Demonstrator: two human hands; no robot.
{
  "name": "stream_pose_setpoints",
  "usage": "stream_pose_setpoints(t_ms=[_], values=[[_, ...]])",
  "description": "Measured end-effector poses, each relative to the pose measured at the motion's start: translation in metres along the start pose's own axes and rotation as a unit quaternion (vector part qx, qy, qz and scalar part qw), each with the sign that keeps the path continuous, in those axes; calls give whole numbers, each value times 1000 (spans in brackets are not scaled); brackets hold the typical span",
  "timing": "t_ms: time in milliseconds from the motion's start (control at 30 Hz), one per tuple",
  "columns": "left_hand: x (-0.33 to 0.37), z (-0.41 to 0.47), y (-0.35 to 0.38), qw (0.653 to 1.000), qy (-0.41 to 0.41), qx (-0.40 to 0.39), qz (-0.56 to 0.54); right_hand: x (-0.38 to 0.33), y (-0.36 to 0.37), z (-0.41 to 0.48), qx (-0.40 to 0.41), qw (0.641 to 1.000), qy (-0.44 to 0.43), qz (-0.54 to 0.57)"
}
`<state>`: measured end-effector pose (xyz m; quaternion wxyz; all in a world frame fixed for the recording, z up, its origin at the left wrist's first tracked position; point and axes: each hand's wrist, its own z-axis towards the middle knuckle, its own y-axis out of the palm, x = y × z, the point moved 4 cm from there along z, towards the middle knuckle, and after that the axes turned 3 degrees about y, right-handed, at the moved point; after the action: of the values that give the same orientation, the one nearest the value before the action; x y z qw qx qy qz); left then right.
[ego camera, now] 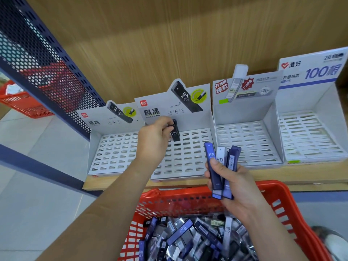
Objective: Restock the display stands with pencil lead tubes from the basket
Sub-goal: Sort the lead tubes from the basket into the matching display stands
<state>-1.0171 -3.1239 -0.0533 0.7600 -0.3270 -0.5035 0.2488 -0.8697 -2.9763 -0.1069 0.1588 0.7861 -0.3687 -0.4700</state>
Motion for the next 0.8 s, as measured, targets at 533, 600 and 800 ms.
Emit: stream_pose_setpoints(t_ms=[533, 600, 800], values=[[40, -73, -18, 922, -188, -152, -303, 0, 22, -10, -35, 978, -39, -203], [32, -71, -33, 926, -187, -96, -313, 5, 16, -8, -13, 987, 23, -158], [8, -35, -80, 971, -80, 105, -198, 7, 14, -8, -32, 995, 87, 43]])
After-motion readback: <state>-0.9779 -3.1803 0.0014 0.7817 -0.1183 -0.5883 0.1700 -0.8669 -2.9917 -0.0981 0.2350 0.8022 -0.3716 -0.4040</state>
